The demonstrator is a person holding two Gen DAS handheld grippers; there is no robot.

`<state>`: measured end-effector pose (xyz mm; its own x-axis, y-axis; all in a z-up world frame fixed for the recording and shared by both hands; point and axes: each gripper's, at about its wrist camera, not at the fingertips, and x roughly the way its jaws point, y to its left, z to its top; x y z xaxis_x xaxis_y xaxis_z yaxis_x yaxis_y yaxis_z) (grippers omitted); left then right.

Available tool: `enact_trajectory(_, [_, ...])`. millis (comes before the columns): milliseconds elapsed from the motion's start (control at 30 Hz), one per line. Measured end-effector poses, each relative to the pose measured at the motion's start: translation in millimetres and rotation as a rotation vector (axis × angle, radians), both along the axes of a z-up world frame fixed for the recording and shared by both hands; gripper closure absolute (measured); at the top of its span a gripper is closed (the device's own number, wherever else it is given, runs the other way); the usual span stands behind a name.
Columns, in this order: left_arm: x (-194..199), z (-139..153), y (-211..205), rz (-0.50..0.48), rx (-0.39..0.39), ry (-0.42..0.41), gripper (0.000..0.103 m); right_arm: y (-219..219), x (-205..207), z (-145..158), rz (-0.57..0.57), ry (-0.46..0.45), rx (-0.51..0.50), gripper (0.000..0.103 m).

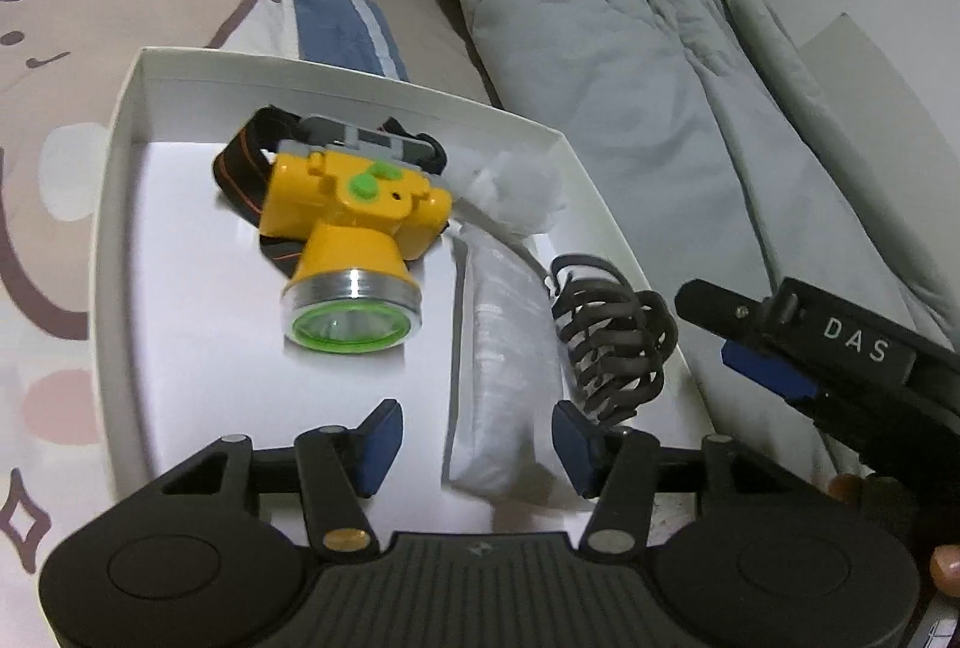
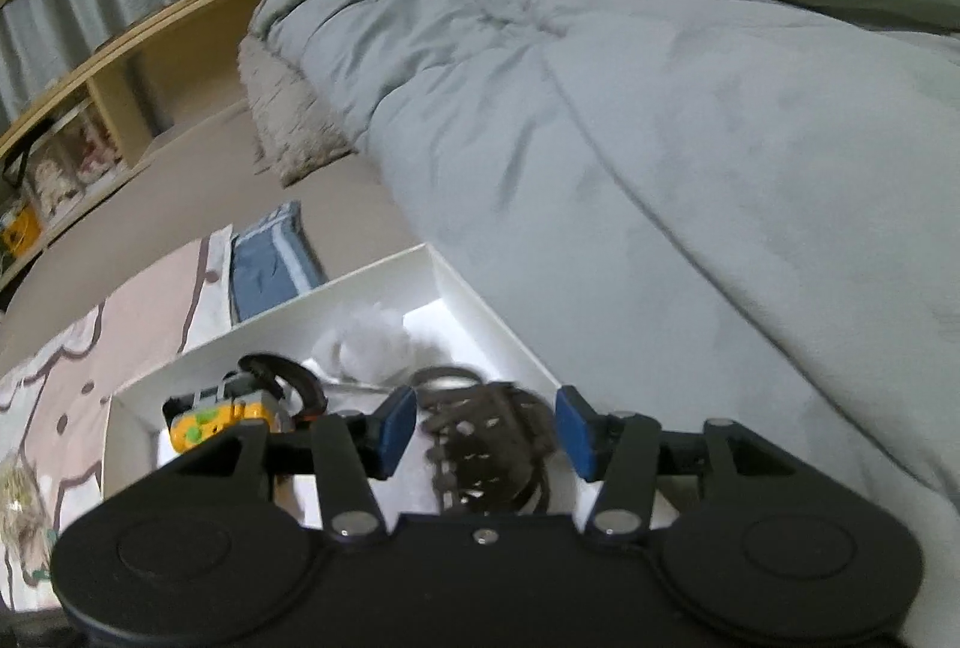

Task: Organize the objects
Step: 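Carry the grey packet and claw clip into the white tray and release both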

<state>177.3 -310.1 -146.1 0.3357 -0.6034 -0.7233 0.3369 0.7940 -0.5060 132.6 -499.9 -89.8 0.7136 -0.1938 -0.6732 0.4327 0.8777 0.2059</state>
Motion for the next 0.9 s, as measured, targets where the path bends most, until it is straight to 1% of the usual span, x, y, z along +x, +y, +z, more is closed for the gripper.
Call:
enact_trajectory(100, [-1.9, 4.5, 3.5, 0.0, 0.009, -0.007, 0.049, -0.9, -3.0, 1.7, -0.002, 0.003, 0.006, 0.051])
enact_trajectory(267, [-5.5, 17.3, 7.3, -0.007, 0.026, -0.026, 0.049, 2.9, -1.9, -0.3, 0.006, 0.037, -0.013, 0.052])
enact_trajectory(700, [-29.4, 66.5, 42.5, 0.013, 0.102, -0.133, 0.049, 28.9, -25.8, 20.2, 0.024, 0.056, -0.06, 0.052])
enact_trajectory(833, [-38.7, 81.3, 55.9, 0.024, 0.131, -0.169, 0.049, 38.0, -37.4, 29.3, 0.013, 0.053, -0.072, 0.049])
enact_trajectory(900, [-43.0, 87.3, 62.4, 0.03, 0.145, -0.185, 0.049, 43.9, -42.5, 35.6, 0.009, 0.048, -0.084, 0.045])
